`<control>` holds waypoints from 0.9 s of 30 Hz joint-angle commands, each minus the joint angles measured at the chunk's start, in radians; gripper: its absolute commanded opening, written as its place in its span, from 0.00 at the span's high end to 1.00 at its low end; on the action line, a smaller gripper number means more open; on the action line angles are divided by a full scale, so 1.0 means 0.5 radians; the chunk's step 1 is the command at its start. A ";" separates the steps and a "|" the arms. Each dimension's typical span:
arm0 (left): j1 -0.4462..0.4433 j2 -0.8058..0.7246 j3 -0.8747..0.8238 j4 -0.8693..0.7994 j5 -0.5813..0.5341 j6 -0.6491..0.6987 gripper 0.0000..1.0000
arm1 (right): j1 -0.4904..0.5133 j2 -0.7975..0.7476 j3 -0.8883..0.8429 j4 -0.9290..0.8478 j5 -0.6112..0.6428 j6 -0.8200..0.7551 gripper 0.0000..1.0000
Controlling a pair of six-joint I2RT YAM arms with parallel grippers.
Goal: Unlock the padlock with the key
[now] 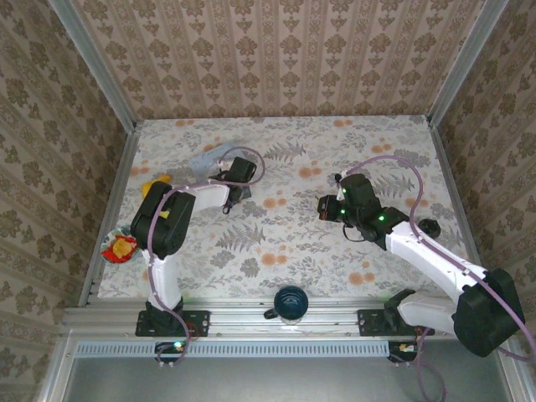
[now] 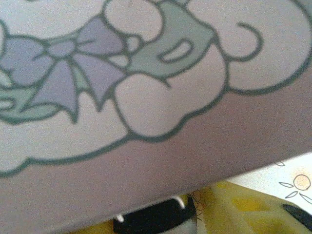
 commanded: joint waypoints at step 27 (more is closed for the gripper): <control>-0.038 0.114 0.115 -0.098 -0.141 0.016 0.65 | -0.013 -0.006 -0.021 0.073 -0.046 0.033 1.00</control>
